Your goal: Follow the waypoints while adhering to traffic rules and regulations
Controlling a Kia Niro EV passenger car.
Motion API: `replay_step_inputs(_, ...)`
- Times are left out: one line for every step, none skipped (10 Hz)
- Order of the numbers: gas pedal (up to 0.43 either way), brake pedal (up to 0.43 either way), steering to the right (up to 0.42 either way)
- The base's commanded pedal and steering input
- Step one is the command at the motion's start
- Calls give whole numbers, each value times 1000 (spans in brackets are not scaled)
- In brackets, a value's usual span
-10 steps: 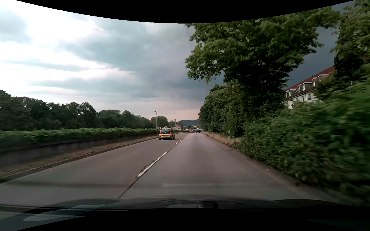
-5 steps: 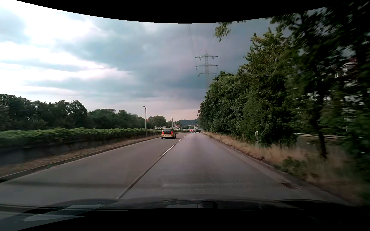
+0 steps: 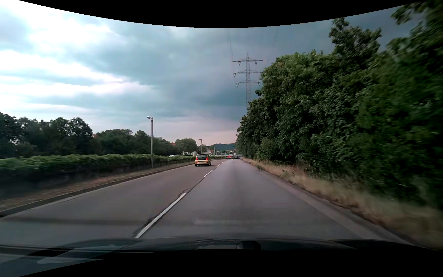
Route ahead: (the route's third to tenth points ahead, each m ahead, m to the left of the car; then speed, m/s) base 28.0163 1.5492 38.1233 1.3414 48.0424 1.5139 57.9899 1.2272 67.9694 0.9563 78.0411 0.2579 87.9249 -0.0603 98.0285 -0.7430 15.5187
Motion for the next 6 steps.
replay_step_inputs(87, 0, 1)
replay_step_inputs(79, 0, 2)
replay_step_inputs(79, 0, 2)
replay_step_inputs(79, 0, 2)
replay_step_inputs(79, 0, 2)
replay_step_inputs(79, 0, 2)
